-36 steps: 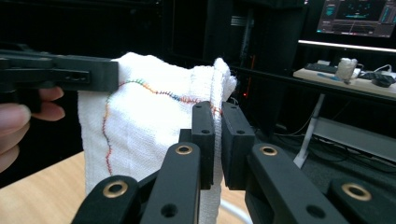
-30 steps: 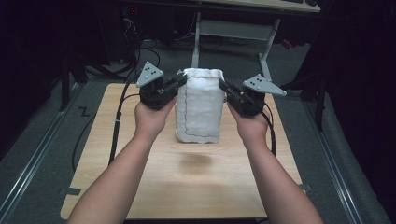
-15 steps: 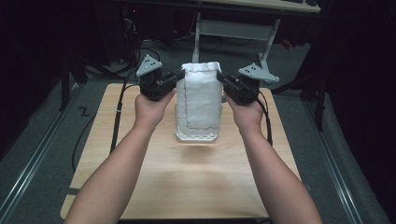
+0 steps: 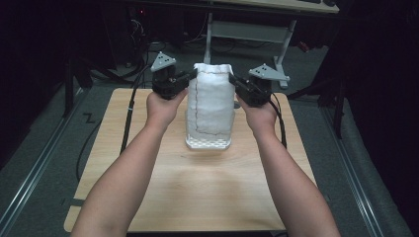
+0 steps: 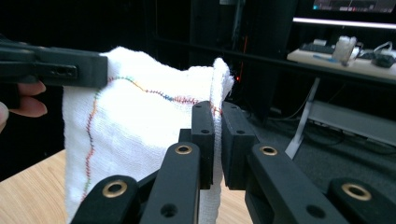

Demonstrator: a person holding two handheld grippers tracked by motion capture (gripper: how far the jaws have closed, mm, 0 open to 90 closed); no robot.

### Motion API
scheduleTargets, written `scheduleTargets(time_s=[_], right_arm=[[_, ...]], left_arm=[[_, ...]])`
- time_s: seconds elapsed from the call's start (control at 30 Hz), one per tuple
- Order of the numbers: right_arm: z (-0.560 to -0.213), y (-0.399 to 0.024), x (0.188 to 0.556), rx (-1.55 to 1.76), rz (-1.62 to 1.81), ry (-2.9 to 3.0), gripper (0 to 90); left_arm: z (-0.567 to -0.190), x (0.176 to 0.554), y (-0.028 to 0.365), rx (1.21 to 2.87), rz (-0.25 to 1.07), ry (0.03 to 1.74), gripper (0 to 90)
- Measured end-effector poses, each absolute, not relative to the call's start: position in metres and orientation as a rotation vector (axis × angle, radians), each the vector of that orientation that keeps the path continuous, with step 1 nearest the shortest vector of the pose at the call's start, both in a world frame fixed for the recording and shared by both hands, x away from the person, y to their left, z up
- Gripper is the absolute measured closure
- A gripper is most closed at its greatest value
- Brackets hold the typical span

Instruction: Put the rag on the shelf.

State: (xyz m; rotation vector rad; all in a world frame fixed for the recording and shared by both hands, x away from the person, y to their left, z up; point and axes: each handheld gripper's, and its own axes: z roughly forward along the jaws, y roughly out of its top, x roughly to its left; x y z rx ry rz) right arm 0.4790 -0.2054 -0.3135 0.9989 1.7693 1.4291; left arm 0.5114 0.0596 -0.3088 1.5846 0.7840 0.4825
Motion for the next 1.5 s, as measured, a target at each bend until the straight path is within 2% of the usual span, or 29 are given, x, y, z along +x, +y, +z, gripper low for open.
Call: scheduleTargets(time_s=[0.27,0.47,0.63,0.67,0.7,0.73,0.87,1.23,1.5], right_arm=[[-0.328,-0.204,0.509,1.071,1.365,1.828,85.3],[-0.337,-0.203,0.526,1.077,1.336,1.886,85.2],[-0.349,-0.204,0.535,1.138,1.302,1.909,82.4],[-0.358,-0.208,0.54,1.211,1.301,1.904,75.2],[-0.36,-0.21,0.541,1.229,1.308,1.907,72.9],[-0.362,-0.212,0.542,1.239,1.308,1.907,71.7],[-0.367,-0.217,0.541,1.245,1.297,1.922,70.2],[-0.375,-0.233,0.52,1.215,1.242,1.924,65.7],[-0.379,-0.246,0.492,1.2,1.3,1.923,62.3]], left_arm=[[-0.334,0.546,0.052,1.649,0.48,0.877,84.0],[-0.346,0.559,0.051,1.692,0.492,0.912,83.6],[-0.361,0.57,0.047,1.774,0.419,0.981,83.6],[-0.369,0.572,0.047,1.797,0.39,0.996,81.4],[-0.369,0.572,0.047,1.797,0.39,0.996,76.2],[-0.372,0.573,0.048,1.79,0.36,0.998,66.8],[-0.374,0.569,0.059,1.708,0.358,1.041,63.2],[-0.371,0.548,0.071,1.689,0.417,1.021,58.4],[-0.373,0.514,0.089,1.678,0.455,0.998,55.5]])
